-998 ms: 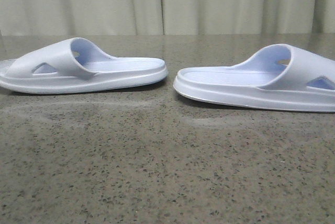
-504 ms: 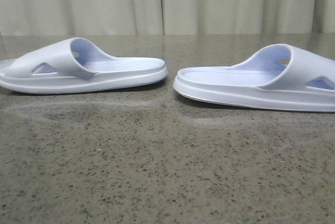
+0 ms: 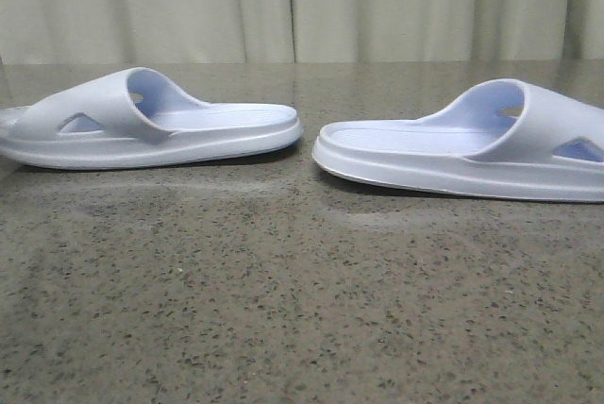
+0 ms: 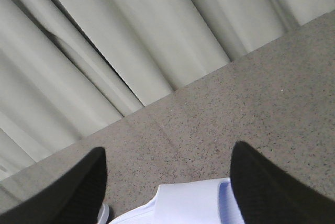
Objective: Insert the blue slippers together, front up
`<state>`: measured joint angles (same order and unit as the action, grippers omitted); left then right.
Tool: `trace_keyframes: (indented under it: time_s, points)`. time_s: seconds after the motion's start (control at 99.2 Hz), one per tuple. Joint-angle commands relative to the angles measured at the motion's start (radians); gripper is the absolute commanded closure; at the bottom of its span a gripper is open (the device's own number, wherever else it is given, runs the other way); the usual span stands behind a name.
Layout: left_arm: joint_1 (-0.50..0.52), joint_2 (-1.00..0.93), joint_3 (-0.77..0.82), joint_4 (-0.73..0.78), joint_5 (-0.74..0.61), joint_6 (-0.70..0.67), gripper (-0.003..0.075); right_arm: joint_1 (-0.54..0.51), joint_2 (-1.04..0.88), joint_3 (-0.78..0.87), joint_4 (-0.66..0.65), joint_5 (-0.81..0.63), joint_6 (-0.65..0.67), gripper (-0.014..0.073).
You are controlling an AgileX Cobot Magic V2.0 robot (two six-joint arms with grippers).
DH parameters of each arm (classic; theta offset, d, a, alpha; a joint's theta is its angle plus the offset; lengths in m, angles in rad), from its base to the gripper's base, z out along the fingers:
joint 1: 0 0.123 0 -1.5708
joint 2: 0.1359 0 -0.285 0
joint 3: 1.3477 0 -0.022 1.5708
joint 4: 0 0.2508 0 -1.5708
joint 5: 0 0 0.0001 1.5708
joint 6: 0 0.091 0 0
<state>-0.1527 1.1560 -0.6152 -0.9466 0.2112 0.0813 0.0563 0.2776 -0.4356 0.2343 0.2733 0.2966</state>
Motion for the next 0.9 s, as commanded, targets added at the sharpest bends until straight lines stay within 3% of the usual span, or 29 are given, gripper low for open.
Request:
trace_keyframes:
  time_s: [0.0, 0.887]
  points:
    - [-0.004, 0.01, -0.047, -0.021, -0.023, 0.001, 0.0358, -0.006, 0.02, -0.035, 0.002, -0.081, -0.006, 0.016]
    - [-0.004, 0.14, -0.082, -0.041, -0.039, 0.001, 0.0358, -0.006, 0.02, -0.035, 0.002, -0.081, -0.006, 0.016]
